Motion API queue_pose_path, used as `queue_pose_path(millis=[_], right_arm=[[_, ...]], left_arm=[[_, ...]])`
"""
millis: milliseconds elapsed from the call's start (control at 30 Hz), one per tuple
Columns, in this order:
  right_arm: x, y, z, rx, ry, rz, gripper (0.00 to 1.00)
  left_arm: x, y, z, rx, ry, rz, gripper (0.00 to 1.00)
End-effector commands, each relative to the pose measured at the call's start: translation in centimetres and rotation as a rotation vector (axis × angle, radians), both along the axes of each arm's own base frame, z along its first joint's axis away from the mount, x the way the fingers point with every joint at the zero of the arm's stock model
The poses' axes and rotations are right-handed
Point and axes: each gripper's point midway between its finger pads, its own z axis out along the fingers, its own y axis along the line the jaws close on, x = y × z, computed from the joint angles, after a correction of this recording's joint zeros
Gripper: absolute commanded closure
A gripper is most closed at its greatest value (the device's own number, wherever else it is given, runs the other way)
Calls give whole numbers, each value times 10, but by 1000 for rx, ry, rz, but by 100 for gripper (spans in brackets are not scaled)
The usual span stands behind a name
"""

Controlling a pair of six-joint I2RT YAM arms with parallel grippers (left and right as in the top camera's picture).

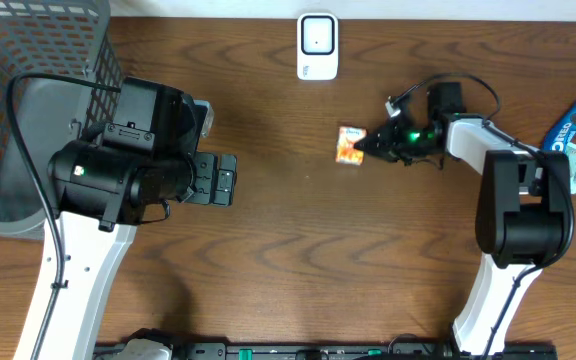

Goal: Scan the item barcode

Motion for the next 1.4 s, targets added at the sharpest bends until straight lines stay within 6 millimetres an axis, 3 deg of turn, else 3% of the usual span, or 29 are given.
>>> queue_pose_path(millis=[0,100,400,633,867,1033,1267,1367], right_arm=[[-6,9,57,350,-101,108,99],[-8,5,91,515,-212,185,99],[-4,5,94,510,-247,195,99],[-11,23,95,512,-266,246,99],[1,11,101,504,-306,226,99],[16,1,113,487,-403,229,99],[27,1,135,434,-707,310,99],[30,1,146,431,-729,315,99]], left_arm=[[2,3,2,10,-6,12,2],[2,3,2,10,-6,12,2],[2,3,2,10,-6,12,2],[2,3,2,10,-6,12,2],[2,3,2,10,-6,12,2],[2,3,2,10,-6,12,2],[2,3,2,10,-6,12,2],[2,3,2,10,-6,12,2]])
